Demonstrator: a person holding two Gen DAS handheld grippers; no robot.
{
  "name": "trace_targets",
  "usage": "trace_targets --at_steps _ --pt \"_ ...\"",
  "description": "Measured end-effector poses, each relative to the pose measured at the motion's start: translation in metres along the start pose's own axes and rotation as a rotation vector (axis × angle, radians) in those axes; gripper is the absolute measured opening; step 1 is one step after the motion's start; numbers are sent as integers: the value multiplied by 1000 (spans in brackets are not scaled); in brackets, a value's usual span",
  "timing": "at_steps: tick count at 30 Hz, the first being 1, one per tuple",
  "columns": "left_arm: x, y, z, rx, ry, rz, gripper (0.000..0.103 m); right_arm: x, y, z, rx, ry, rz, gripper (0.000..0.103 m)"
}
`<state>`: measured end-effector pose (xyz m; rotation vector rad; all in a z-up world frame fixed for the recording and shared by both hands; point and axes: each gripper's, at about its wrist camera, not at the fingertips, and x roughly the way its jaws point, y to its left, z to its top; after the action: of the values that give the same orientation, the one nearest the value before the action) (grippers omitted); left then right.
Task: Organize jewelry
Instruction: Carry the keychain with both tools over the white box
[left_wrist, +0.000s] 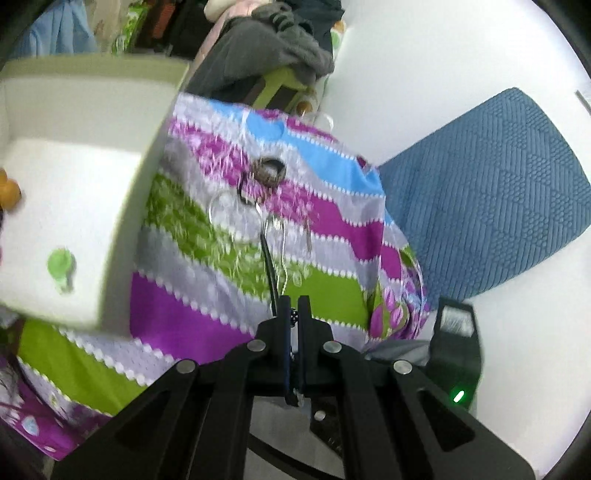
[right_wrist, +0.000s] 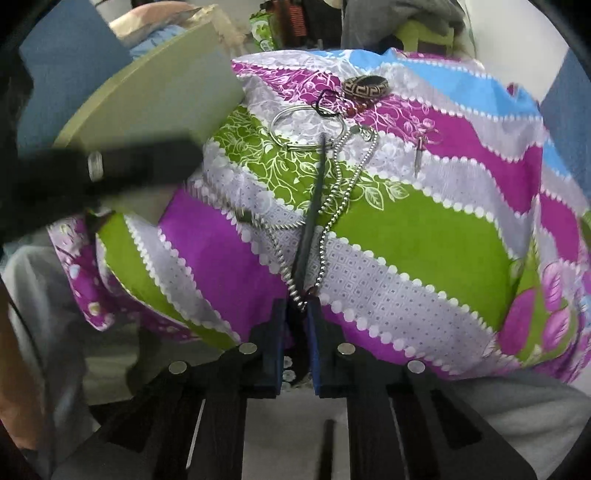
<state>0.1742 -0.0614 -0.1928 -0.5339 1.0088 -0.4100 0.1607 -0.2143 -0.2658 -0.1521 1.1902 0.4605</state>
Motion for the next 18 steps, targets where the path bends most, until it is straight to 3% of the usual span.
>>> trace_targets --at_steps 5,12,18 --pt "-16 -10 23 22 -56 6 2 -8 -18 9 60 -24 27 9" --pt "-29 -35 65 80 -116 28 2 -23 -22 24 53 -40 56 9" --pt "-48 -58 101 150 -180 58 2 -16 -23 19 87 7 91 6"
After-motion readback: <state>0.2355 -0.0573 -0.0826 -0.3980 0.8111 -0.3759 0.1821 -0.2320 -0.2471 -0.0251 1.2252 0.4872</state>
